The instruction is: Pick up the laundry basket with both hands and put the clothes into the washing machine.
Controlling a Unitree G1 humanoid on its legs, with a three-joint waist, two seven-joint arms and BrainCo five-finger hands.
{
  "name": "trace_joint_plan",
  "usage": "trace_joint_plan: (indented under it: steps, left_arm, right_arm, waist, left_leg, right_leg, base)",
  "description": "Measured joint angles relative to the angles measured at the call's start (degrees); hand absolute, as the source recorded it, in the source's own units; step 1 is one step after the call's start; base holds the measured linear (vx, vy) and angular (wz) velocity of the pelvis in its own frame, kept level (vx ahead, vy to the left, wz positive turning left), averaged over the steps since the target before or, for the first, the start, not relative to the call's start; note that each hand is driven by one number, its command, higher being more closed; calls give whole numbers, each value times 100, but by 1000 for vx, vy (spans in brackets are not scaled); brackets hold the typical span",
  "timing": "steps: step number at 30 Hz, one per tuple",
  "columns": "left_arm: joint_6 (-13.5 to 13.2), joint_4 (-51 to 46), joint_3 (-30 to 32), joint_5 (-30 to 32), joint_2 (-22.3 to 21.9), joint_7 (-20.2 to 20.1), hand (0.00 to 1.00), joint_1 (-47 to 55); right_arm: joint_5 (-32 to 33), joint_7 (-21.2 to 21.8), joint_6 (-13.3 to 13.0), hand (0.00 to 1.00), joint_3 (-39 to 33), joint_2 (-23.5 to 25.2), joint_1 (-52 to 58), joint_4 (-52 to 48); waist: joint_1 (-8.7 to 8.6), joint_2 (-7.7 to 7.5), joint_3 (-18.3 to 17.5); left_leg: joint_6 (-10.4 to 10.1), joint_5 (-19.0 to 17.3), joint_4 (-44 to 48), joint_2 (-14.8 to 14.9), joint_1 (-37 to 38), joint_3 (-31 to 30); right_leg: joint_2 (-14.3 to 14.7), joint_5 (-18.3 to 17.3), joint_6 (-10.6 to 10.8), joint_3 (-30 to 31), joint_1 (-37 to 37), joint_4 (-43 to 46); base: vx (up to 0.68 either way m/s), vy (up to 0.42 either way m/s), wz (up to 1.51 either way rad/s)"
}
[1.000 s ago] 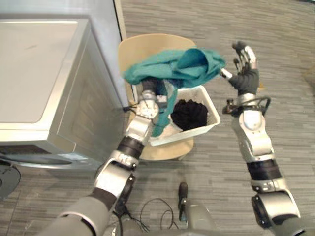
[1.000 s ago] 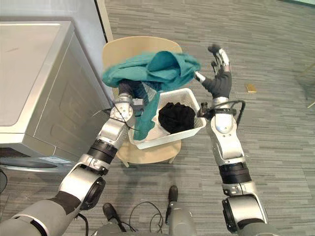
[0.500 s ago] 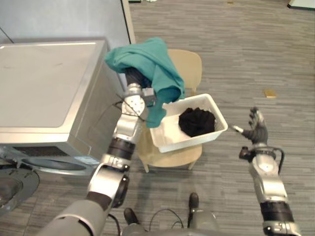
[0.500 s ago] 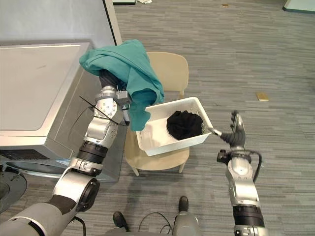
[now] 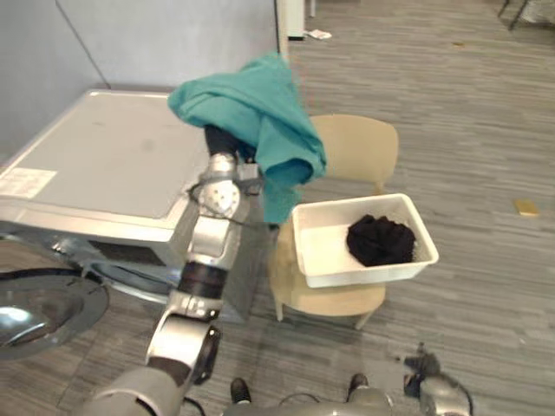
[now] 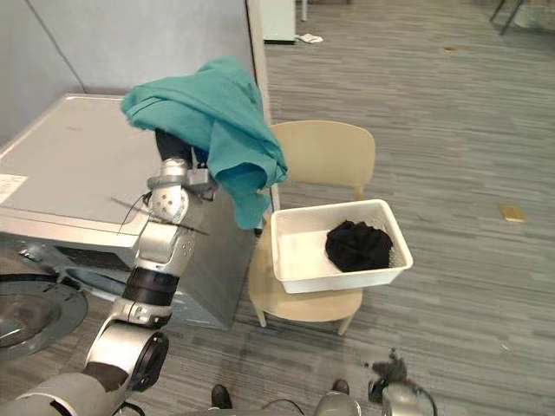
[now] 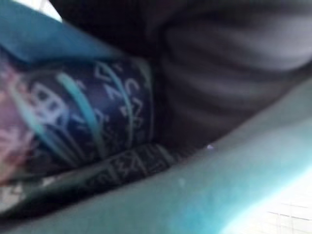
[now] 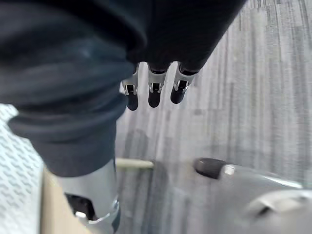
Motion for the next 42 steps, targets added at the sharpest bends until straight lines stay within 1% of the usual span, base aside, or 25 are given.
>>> trace_joint_plan:
  steps: [2, 5, 6, 7, 8, 13, 16, 17, 18, 20, 22, 23, 24, 25, 26, 27, 28, 32, 34, 35, 36, 38, 39, 40, 42]
  left_arm:
    - [-26, -119, 58, -30, -2, 19, 100, 291]
    - [-26, -131, 51, -24, -5, 65, 100, 723]
    - [-27, -250, 70, -24, -45, 125, 100, 984]
    - [-28, -370, 80, -24, -68, 141, 100, 1129]
    - [-43, -521, 88, -24, -75, 131, 100, 1328]
    - [-88, -1081, -90, -19, -252, 30, 100, 2241]
    - [-42, -1116, -143, -34, -387, -179, 100, 2989]
    - [128, -1095, -807, -353, -445, -783, 100, 3623]
    - [179, -1063, -810, -353, -455, -841, 100, 3672]
    - [193, -961, -745, -352, -425, -863, 100, 3745]
    - [197, -845, -827, -353, -405, -862, 100, 3736]
    - [209, -834, -977, -357, -411, -870, 100, 3722]
    - [214, -801, -1173, -358, -501, -903, 100, 3720]
    - [218, -615, -1180, -357, -682, -1013, 100, 3661]
    - [225, -528, -1245, -357, -747, -1046, 100, 3520]
    - [223, -340, -1309, -357, -965, -1115, 100, 3463]
    - [280, -194, -1386, -356, -965, -1138, 100, 3477]
    - [434, -86, -1539, -328, -970, -1141, 100, 3563]
    - [442, -92, -1544, -300, -959, -1132, 100, 3536]
    - [452, -92, -1572, -302, -973, -1137, 100, 3536]
    - [454, -92, -1559, -304, -972, -1138, 100, 3539]
    - [453, -98, -1495, -303, -974, -1130, 100, 3555]
    - [456, -97, -1390, -303, -969, -1110, 100, 3568]
    - [455, -97, -1327, -303, -968, -1094, 100, 3575]
    - [453, -92, -1288, -302, -967, -1103, 100, 3577]
  right_arm:
    - [-20, 123, -18, 0, 231, -53, -45, 335]
    - [-190, 157, -44, 0, 397, -95, -131, 561]
    - [-279, 179, -51, 0, 452, -76, -167, 639]
    - [-351, 209, -52, 0, 509, -96, -213, 730]
    - [-459, 254, -45, 0, 679, -80, -308, 765]
    - [-560, 275, -93, 0, 813, 21, -339, 824]
    - [-550, 286, -138, 0, 714, 66, -329, 935]
    - [-410, 384, -130, 0, -179, -63, -39, 925]
    - [-358, 387, -119, 0, -198, -83, -28, 931]
    - [-327, 383, -146, 0, -179, -72, -25, 926]
    - [-320, 382, -144, 0, -340, 35, 32, 890]
    - [-239, 373, -151, 0, -456, 165, 205, 676]
    - [-136, 360, -160, 0, -545, 290, 472, 264]
    - [-34, 352, -164, 0, -541, 434, 623, 143]
    - [30, 349, -167, 0, -540, 501, 692, -2]
    - [138, 334, -133, 0, -571, 511, 839, -111]
    - [169, 310, -110, 0, -526, 524, 919, -142]
    - [387, 102, -37, 0, -475, 457, 1150, -196]
    - [412, 102, -25, 0, -394, 438, 1109, -211]
    - [463, 101, -22, 0, -392, 451, 1077, -212]
    - [470, 104, -17, 0, -389, 434, 1073, -244]
    - [514, 101, -36, 0, -322, 464, 1045, -488]
    - [532, 102, -46, 0, -220, 458, 942, -582]
    - [583, 96, -53, 0, -108, 490, 821, -626]
    - [587, 103, -59, 0, -2, 539, 641, -611]
  waist:
    - [56, 41, -14]
    - [107, 4, -3]
    - [121, -55, 42]
    - [174, -19, 53]
    - [297, -23, 56]
    - [268, -9, 36]
    - [339, -53, 95]
    - [275, -153, 70]
    - [269, -157, 78]
    - [283, -180, 74]
    - [266, -219, 121]
    - [223, -211, 163]
    - [64, -193, 201]
    - [-116, -318, 195]
    - [-212, -355, 276]
    - [-218, -394, 365]
    - [-231, -492, 318]
    - [-217, -189, 8]
    - [-272, -182, -20]
    - [-388, -205, 13]
    - [-289, -199, 15]
    - [-64, -220, 27]
    - [-33, -239, 2]
    - [-26, -292, -28]
    - [-20, -300, -30]
  left_leg:
    - [11, 4, 230, -35, -286, -397]
    - [724, 442, 305, -250, -615, -272]
    - [1134, 185, 449, -271, -667, 268]
    - [1054, -150, 845, -227, -731, 587]
    - [1297, -613, 1627, -96, -924, 905]
    - [1174, -788, 1862, -358, -1026, 766]
    - [1083, -1285, 2398, -425, -1185, 785]
    - [877, -2143, 2208, -1472, -921, 361]
    - [875, -2150, 2088, -1536, -801, 257]
    - [884, -2147, 1859, -1615, -515, 223]
    - [1388, -1799, 1497, -1881, -227, -128]
    - [1847, -1397, 1309, -2051, -103, -501]
    - [1532, -1435, 908, -2222, 143, -1084]
    - [1479, -2090, 1176, -2282, 270, -1021]
    - [1741, -2350, 1964, -2123, 114, -977]
    - [1090, -2738, 2038, -1999, 373, -998]
    - [1138, -2770, 2026, -2042, 536, -1058]
    - [1064, -3143, 2008, -1982, 860, -1370]
    - [739, -3122, 2678, -1783, 842, -1099]
    - [404, -2921, 3899, -1537, 464, -810]
    - [90, -2311, 5214, -1174, 59, -545]
    - [138, -1706, 6519, -639, -382, -175]
    - [441, -1891, 6973, -210, -604, 50]
    - [707, -2065, 6829, 83, -731, 155]
    - [837, -2191, 5777, 278, -891, -99]
  right_leg:
    - [-106, -150, -57, -396, 80, 210]
    - [-314, -629, -229, -1033, 285, 568]
    - [-464, -659, -268, -1314, 409, 569]
    - [-469, -655, -265, -1441, 480, 570]
    - [-531, -622, -212, -1717, 656, 590]
    - [-689, -636, -123, -2530, 1173, 541]
    - [-873, -557, 117, -2840, 1427, 483]
    - [-2105, -12, -961, -2712, 1421, 2302]
    - [-2076, -134, -1200, -2132, 1098, 2854]
    - [-1924, -311, -1219, -1732, 721, 3369]
    - [-1265, -727, -1292, -942, 313, 3490]
    - [-599, -1015, -1299, -314, 164, 3443]
    - [319, -1356, -1350, 404, -123, 3398]
    - [827, -1495, -1199, 825, -444, 3154]
    - [943, -1591, -1044, 870, -605, 3174]
    - [1044, -1671, -899, 1128, -830, 2968]
    - [1021, -1619, -880, 1175, -924, 2649]
    - [611, -780, -1173, -116, -748, 1719]
    - [674, -880, -1184, -256, -472, 1612]
    - [752, -900, -1196, -343, -148, 1463]
    - [899, -924, -1226, -220, 176, 1356]
    - [1053, -956, -1252, 105, 481, 1249]
    - [1089, -962, -1260, 364, 661, 1164]
    - [1024, -954, -1246, 638, 788, 1018]
    - [918, -850, -1075, 1146, 887, 746]
  base:
    - [21, -17, 108]
    - [-45, 7, 165]
    - [-80, 41, 120]
    - [-42, 43, 125]
    - [45, 20, 79]
    - [7, 68, 86]
    - [118, 323, 114]
    - [367, 682, 232]
    - [443, 730, 229]
    - [260, 286, 25]
    - [152, 219, 28]
    - [83, 101, 96]
    - [164, 47, 157]
    - [210, -32, 169]
    - [320, -83, 161]
    - [361, -119, 117]
    - [409, -106, 101]
    - [429, -28, 52]
    - [430, -24, 35]
    - [460, -19, 20]
    - [543, -7, -24]
    - [390, 78, -104]
    - [407, 120, -136]
    - [313, 104, -112]
    - [252, 180, -106]
